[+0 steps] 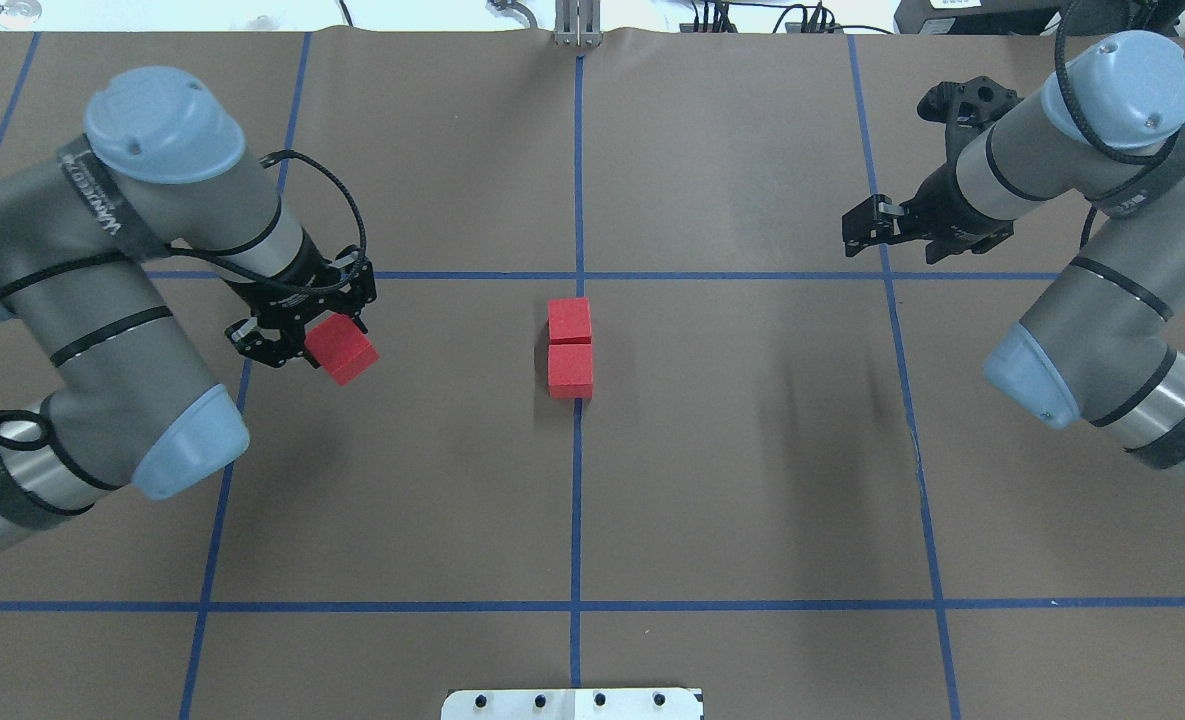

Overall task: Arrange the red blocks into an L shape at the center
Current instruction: 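Carry the red cube with the left gripper toward the two-cube column, then lower the cube beside the farther cube of the column and release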

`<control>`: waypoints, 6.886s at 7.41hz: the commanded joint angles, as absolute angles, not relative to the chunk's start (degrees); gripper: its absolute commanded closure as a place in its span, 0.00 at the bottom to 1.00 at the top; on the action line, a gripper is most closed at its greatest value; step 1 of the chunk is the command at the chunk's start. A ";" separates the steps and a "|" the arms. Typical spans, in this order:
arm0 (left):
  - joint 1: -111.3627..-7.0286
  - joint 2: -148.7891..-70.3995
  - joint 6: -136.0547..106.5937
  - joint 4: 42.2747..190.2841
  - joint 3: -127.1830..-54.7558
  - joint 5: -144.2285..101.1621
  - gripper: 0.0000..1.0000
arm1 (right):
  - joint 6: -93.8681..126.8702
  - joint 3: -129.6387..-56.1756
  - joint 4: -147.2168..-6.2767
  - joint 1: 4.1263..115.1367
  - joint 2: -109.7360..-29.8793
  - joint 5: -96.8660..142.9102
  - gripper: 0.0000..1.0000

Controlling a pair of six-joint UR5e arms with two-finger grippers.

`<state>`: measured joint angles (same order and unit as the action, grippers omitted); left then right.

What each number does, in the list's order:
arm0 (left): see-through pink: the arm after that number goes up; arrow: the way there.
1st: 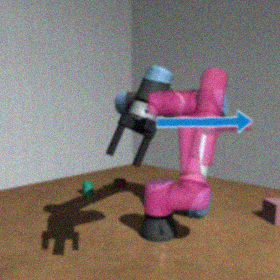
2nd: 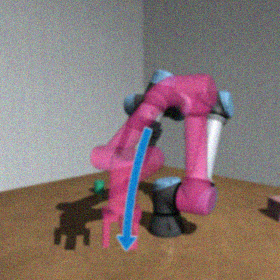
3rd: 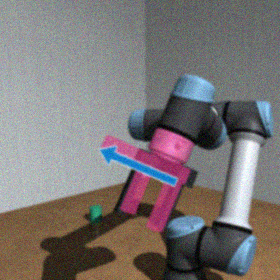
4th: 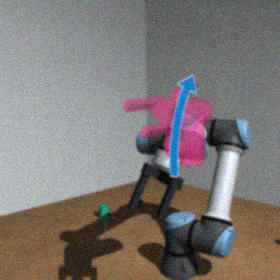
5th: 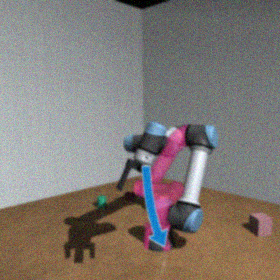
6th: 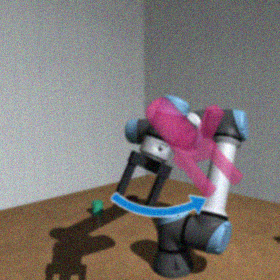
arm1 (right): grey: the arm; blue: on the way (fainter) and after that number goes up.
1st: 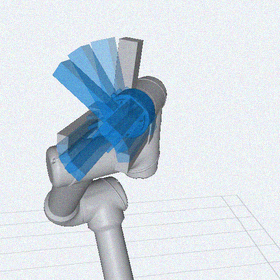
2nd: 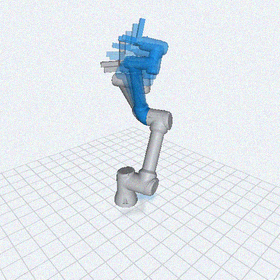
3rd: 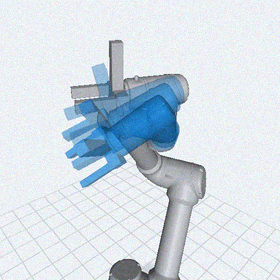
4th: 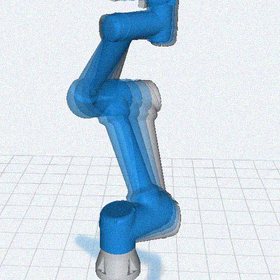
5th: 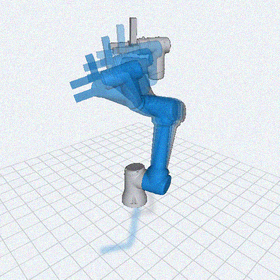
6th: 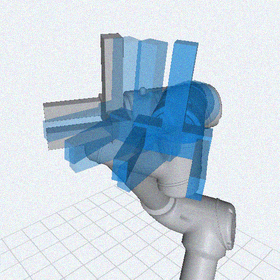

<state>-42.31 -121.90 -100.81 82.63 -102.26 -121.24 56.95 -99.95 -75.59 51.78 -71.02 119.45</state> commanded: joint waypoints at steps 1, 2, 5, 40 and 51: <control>-41.92 -132.23 -113.39 82.26 -91.46 -119.97 1.00 | 57.04 -99.93 -75.59 51.86 -71.02 119.44 0.00; -41.66 -134.45 -118.08 82.35 -89.67 -119.97 1.00 | 57.04 -99.93 -75.59 51.86 -71.10 119.44 0.00; -40.34 -136.05 -126.54 82.97 -89.30 -119.97 1.00 | 57.04 -99.84 -75.59 51.86 -71.02 118.65 0.00; -34.54 -137.37 -159.35 103.71 -76.73 -111.71 1.00 | 58.89 -100.37 -75.67 51.68 -71.02 116.46 0.00; -35.41 -132.41 -158.12 105.21 -83.71 -116.68 0.00 | 58.89 -100.11 -75.67 51.68 -70.40 116.46 0.00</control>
<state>-34.51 -135.91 -158.52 105.40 -79.34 -113.47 58.88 -100.15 -75.67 51.68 -70.43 116.46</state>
